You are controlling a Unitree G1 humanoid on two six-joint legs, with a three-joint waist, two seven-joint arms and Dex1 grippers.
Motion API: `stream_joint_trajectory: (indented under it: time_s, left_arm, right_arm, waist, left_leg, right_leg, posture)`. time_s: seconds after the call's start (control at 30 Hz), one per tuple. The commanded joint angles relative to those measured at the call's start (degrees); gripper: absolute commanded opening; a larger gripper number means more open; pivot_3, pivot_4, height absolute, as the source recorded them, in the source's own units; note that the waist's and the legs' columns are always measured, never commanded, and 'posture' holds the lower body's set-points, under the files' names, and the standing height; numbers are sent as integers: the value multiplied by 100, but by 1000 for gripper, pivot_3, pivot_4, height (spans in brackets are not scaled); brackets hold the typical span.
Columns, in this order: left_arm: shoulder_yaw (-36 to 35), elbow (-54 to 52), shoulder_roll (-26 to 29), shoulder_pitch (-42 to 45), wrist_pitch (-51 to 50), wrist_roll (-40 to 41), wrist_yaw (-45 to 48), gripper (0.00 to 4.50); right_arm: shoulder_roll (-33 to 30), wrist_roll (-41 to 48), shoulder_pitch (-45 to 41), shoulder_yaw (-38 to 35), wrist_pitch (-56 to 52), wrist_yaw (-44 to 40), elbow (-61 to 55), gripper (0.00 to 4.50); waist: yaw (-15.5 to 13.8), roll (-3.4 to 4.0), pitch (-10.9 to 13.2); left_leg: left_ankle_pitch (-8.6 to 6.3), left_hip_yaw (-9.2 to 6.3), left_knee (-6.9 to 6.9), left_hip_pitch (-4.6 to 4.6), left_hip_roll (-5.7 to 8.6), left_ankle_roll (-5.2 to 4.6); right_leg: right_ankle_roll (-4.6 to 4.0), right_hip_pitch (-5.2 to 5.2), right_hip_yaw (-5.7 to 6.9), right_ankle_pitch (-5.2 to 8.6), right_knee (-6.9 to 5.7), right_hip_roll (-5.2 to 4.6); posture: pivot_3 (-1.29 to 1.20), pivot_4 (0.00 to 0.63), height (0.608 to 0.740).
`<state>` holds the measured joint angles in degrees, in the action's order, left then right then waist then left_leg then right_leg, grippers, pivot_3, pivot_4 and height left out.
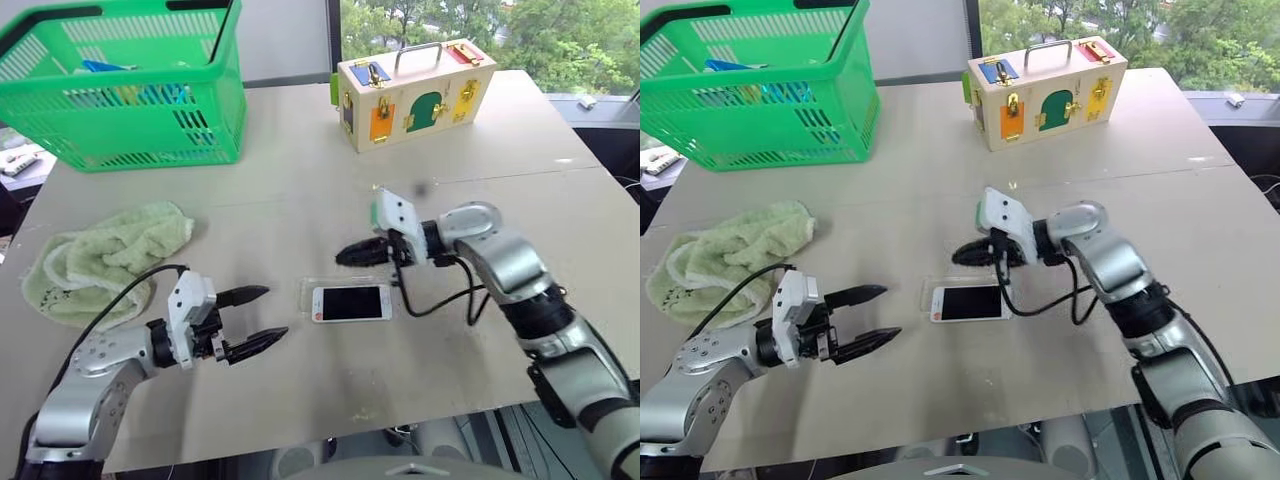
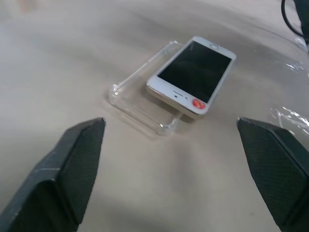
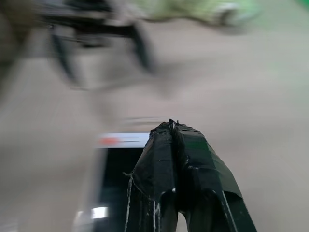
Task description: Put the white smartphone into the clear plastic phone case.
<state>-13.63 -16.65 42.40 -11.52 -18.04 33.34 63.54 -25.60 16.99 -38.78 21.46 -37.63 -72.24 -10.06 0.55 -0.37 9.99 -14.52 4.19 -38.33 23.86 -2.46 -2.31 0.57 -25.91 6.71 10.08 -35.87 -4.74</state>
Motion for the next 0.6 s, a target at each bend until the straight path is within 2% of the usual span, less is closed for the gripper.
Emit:
stream_joint_trajectory:
  time_s: [0.03, 0.27, 0.6]
  left_arm:
    - [-105, 7, 27, 30, 140, 44, 104, 4500]
    - [-87, 206, 71, 89, 217, 6, 272, 4500]
    - [-143, 286, 166, 82, 203, 17, 401, 4500]
  right_arm:
    - [-337, 260, 224, 308, -434, -197, -706, 48]
    - [-788, -1, 355, 830, -327, -190, -769, 48]
    - [-528, -602, 326, 1209, 149, 276, -467, 48]
  waist:
    - [6, 0, 0]
    - [8, -1, 0]
    - [4, -3, -1]
  left_leg:
    - [0, -1, 0, 0, 0, 0]
    - [1, -5, -8, -6, -2, 1]
    - [1, -2, -8, -2, 6, 1]
  right_leg:
    - [-1, 0, 1, 1, 0, 0]
    - [-22, 0, 2, 11, -8, 3]
    - [-11, 0, 1, 5, -5, 3]
  posture:
    - [0, 150, 740]
    - [0, 150, 740]
    - [0, 150, 740]
